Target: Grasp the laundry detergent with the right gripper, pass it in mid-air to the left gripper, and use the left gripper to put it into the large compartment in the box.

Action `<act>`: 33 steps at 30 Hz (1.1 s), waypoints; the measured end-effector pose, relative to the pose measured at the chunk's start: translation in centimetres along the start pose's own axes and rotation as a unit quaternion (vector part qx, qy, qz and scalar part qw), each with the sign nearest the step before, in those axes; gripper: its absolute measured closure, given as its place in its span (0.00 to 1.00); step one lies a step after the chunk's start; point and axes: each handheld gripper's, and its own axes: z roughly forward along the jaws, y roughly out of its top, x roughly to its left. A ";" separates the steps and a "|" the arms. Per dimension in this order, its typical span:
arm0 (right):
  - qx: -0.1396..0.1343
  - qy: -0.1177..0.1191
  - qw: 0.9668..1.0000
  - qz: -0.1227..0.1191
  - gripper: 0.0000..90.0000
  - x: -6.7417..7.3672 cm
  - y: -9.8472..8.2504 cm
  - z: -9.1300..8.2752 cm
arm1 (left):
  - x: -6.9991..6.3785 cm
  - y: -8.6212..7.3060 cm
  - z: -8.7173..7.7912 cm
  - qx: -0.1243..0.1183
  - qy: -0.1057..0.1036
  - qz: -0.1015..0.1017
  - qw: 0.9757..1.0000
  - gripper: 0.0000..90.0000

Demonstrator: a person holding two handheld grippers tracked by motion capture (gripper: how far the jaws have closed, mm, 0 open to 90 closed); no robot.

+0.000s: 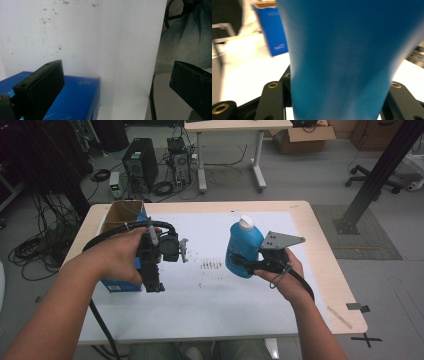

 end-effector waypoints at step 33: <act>0.027 0.217 0.971 -0.095 0.50 2.0 -0.7 1.6 | 0.5 4.2 -2.1 -0.003 -0.011 0.024 1.000 0.00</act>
